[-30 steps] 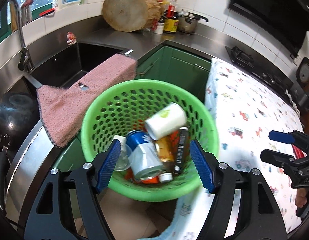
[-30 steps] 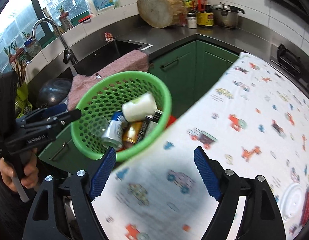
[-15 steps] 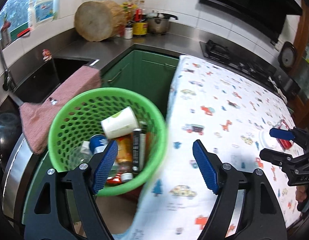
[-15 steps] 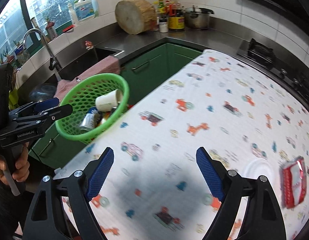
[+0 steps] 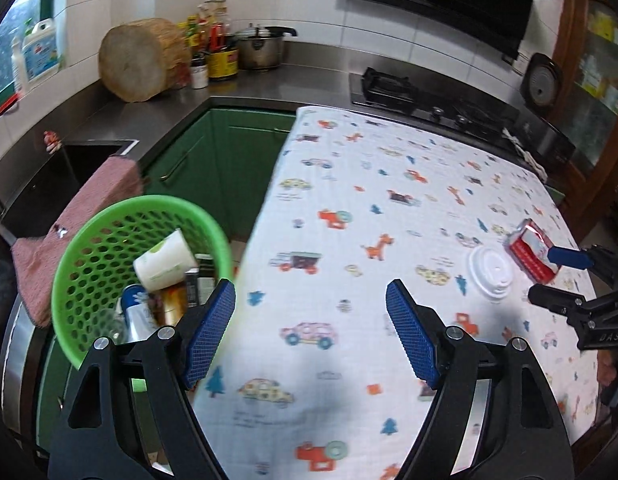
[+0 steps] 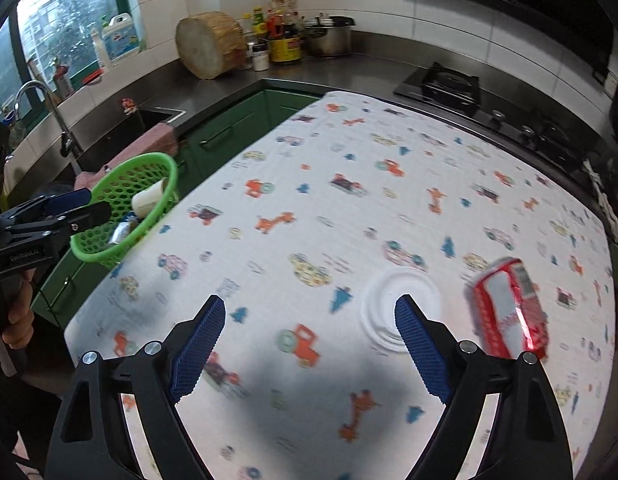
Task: Collect trash
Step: 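Move both open tools back over the cloth toward the white lid and red can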
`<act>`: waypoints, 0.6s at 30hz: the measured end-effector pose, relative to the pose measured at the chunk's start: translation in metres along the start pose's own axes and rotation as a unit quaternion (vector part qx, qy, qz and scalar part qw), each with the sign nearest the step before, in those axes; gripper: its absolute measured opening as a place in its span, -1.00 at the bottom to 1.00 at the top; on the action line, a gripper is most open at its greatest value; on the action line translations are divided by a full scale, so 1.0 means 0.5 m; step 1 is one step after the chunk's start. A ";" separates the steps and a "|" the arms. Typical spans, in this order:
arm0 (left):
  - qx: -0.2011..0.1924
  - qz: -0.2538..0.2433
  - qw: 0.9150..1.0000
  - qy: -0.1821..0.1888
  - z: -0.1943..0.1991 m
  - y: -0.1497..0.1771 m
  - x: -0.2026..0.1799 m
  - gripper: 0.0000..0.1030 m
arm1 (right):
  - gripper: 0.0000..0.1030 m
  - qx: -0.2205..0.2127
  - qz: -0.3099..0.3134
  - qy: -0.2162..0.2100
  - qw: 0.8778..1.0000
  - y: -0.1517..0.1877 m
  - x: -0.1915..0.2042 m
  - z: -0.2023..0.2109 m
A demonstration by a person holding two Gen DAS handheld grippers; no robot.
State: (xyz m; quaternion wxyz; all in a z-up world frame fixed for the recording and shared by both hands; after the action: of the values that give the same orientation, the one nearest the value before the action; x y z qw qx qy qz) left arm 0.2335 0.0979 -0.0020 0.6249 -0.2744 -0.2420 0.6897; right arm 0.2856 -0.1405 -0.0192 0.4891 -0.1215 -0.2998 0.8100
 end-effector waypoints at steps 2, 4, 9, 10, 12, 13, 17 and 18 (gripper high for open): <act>0.003 -0.006 1.000 0.004 -0.006 -0.002 -0.024 0.50 | 0.63 0.002 -0.006 0.011 1.000 0.009 -0.035 0.008; 0.006 -0.014 1.000 0.007 -0.011 -0.004 -0.047 0.50 | 0.63 0.003 -0.014 0.023 1.000 0.019 -0.072 0.017; 0.011 -0.026 1.000 0.014 -0.022 -0.010 -0.094 0.50 | 0.63 0.011 -0.032 0.047 0.998 0.040 -0.162 0.028; 0.013 -0.028 0.999 0.016 -0.025 -0.011 -0.105 0.50 | 0.63 0.012 -0.033 0.052 0.998 0.042 -0.177 0.029; 0.015 -0.033 0.999 0.017 -0.031 -0.014 -0.124 0.50 | 0.63 0.014 -0.038 0.059 0.997 0.045 -0.206 0.032; 0.017 -0.036 0.999 0.019 -0.034 -0.015 -0.137 0.50 | 0.64 0.016 -0.041 0.061 0.997 0.046 -0.218 0.032; 0.022 -0.044 0.998 0.026 -0.046 -0.021 -0.177 0.51 | 0.65 0.024 -0.046 0.069 0.996 0.051 -0.267 0.024; 0.022 -0.046 0.998 0.028 -0.048 -0.021 -0.187 0.52 | 0.65 0.026 -0.046 0.070 0.996 0.053 -0.282 0.020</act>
State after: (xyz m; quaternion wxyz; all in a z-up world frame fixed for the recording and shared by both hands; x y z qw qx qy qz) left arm 0.2640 0.0056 -0.0053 0.6689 -0.2682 -0.2211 0.6571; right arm 0.3311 -0.2751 -0.0411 0.5489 -0.1509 -0.2490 0.7836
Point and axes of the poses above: each gripper's, at about its wrist camera, not at the fingertips, and z roughly against the way its jaws point, x to its left, y to its underside, the point moved 4 cm from there along -z, roughly the way its jaws point, and after that the axes turned 2 degrees about -y, right-handed, at the moved point
